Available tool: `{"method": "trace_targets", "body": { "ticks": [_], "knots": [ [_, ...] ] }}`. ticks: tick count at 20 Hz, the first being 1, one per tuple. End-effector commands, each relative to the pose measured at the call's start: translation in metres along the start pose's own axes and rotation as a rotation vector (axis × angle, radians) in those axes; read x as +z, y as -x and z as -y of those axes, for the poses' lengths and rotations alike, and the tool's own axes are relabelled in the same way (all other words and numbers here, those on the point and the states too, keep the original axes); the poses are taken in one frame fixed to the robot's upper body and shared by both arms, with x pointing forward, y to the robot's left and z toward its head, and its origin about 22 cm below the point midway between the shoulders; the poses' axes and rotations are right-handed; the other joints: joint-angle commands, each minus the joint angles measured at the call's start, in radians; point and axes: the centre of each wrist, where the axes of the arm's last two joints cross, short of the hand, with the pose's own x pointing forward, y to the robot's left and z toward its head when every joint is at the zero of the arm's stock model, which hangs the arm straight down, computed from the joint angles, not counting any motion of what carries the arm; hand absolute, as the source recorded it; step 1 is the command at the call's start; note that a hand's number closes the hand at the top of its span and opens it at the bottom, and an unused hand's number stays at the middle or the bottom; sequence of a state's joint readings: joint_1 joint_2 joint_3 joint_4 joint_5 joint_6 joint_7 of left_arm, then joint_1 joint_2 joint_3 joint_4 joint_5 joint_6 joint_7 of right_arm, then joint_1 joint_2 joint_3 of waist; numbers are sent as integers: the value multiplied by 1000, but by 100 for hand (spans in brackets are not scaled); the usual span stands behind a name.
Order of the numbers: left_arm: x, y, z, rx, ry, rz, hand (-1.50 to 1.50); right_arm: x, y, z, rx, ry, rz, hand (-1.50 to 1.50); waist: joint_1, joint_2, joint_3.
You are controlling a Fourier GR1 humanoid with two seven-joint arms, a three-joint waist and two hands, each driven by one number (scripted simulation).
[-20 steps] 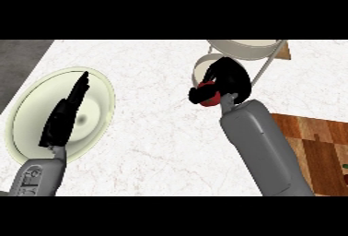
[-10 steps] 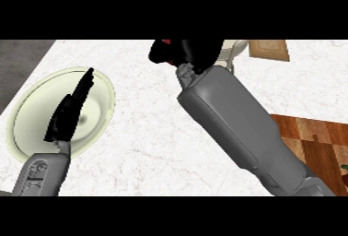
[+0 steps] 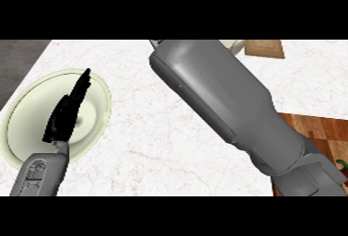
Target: Pick the tomato from the cutting board and place it in the tiered basket
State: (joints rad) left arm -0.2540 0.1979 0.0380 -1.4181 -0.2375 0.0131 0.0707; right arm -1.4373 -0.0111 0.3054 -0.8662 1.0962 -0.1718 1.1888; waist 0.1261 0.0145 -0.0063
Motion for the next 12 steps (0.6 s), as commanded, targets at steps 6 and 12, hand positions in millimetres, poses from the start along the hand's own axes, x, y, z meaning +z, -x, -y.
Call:
{"method": "trace_targets", "body": {
  "ticks": [6,12],
  "knots": [
    [-7,-8,-3,-2,-35,2,0,-17,-12,-15,30,5,-154,150,-29,7,2],
    [12,17,-7,3,-71,-23,0,-32,-8,-29,286,42,-167,150,-66,2,2]
  ]
}}
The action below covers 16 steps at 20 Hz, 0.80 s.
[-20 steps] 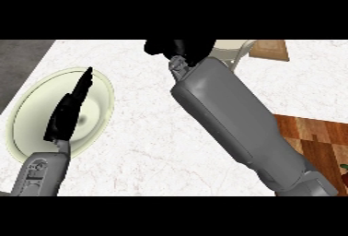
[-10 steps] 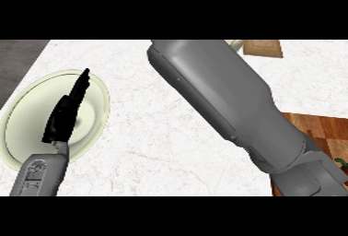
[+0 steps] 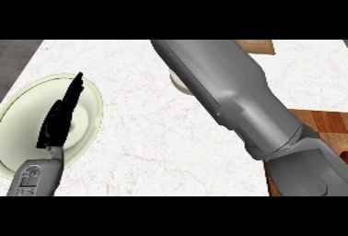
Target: Pick the tomato from the cutting board and place it in the tiered basket
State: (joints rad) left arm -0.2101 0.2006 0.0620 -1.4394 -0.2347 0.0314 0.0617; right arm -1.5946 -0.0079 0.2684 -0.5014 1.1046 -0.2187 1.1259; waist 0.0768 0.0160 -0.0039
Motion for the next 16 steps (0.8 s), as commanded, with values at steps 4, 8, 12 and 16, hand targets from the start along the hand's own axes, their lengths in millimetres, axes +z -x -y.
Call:
{"method": "trace_targets", "body": {
  "ticks": [4,8,12,16],
  "knots": [
    [1,0,-17,0,-34,6,0,-23,6,-4,258,53,-156,150,-28,-4,1],
    [6,-2,-16,-8,-54,-16,0,-39,30,-20,259,22,-152,150,-46,-9,3],
    [9,17,-3,-12,-59,-20,0,-44,46,-35,239,-48,-103,150,-59,-10,3],
    [2,-7,-19,20,-40,-44,0,-53,56,-35,149,-111,-102,150,-58,-13,4]
  ]
}}
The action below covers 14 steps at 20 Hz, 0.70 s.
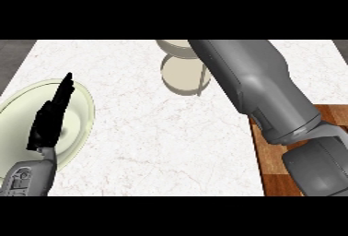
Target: Pick the tomato from the cutting board and place it in the tiered basket
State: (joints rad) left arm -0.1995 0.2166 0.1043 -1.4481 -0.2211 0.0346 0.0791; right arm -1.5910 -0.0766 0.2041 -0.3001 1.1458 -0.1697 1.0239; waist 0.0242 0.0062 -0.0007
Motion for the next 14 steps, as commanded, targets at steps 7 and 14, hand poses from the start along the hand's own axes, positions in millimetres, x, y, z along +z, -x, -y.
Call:
{"method": "trace_targets", "body": {
  "ticks": [7,14],
  "knots": [
    [7,2,-8,2,5,6,0,0,19,-41,-150,-212,-51,150,4,2,0],
    [2,2,-12,2,-23,-3,0,-6,39,-62,-310,-255,-172,-150,-10,-2,1]
  ]
}}
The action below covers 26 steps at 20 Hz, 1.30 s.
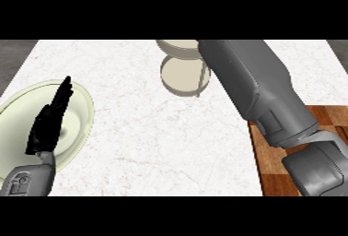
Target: Pick the tomato from the cutting board and place it in the tiered basket
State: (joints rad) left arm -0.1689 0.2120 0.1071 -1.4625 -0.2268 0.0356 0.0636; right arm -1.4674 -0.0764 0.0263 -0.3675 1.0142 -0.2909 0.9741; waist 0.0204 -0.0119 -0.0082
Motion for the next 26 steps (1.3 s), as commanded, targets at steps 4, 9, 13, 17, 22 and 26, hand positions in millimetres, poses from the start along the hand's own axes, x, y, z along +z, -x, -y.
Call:
{"method": "trace_targets", "body": {
  "ticks": [4,9,13,17,22,26],
  "knots": [
    [8,2,0,9,-1,-9,0,-5,23,-19,-224,76,-54,-150,-3,15,8],
    [-5,-6,-8,-4,-13,-5,0,-3,15,9,-300,193,-11,-150,-17,11,8],
    [21,10,-3,6,-18,-37,0,7,9,32,-320,243,-27,-150,-27,1,8],
    [4,0,-13,-17,-41,-36,0,-4,30,49,-393,227,-131,-150,-55,-6,9],
    [20,21,-31,-17,-54,-62,0,-3,63,68,-452,160,-177,-150,-86,-20,9],
    [23,23,-26,-10,-71,-75,0,28,82,67,-488,128,-150,-150,-103,-26,9]
  ]
}}
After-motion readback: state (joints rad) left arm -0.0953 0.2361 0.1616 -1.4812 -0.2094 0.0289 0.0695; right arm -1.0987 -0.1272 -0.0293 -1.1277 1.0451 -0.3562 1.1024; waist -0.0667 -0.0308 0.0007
